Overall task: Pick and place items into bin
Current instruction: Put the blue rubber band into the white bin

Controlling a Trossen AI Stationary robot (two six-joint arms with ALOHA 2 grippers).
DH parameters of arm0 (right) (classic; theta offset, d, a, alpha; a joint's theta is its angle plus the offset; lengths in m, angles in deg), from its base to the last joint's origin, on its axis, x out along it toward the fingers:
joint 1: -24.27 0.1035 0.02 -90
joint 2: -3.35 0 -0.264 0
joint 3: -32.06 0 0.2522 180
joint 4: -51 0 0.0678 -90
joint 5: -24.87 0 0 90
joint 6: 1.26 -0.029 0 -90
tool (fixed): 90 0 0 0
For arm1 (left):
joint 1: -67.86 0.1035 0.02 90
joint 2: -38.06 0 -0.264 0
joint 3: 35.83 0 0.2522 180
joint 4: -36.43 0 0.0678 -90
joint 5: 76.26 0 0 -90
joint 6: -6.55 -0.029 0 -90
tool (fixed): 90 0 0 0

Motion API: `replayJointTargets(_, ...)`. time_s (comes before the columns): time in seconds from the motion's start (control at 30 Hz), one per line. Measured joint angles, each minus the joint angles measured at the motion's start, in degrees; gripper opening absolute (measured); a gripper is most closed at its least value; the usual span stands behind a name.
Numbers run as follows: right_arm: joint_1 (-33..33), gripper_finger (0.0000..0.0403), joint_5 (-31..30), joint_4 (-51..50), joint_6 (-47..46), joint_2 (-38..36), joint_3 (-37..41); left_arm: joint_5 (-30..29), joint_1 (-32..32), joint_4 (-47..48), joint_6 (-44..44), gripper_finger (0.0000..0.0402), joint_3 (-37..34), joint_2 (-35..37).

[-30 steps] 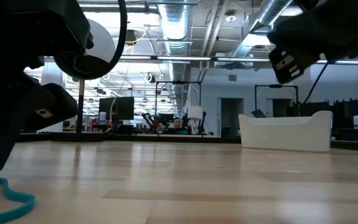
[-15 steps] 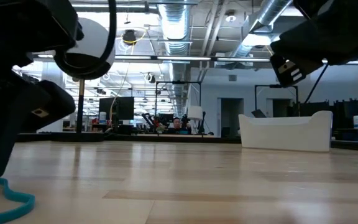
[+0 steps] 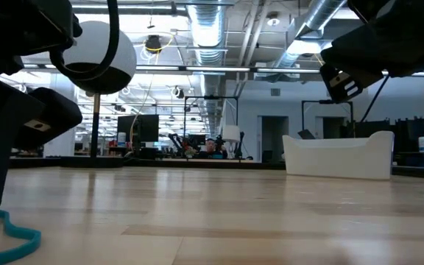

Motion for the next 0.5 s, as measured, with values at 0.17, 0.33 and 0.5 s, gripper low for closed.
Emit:
replayJointTargets(0.17, 0.0, 0.0053, 0.0, 0.07, 0.0, 0.0, 0.0, -3.19, 0.31, 0.44, 1.22, 0.0012, 0.06, -0.7)
replayJointTargets(0.33, 0.0, 0.0053, 0.02, 2.96, -0.04, 0.0, 0.0, -5.16, 1.82, -0.56, 3.21, 0.0002, -0.31, 1.68)
replayJointTargets(0.5, 0.0, 0.0053, 0.26, 3.87, -0.42, 0.0, -0.07, -16.55, 6.2, 1.09, -1.19, 0.0001, -0.44, 8.2)
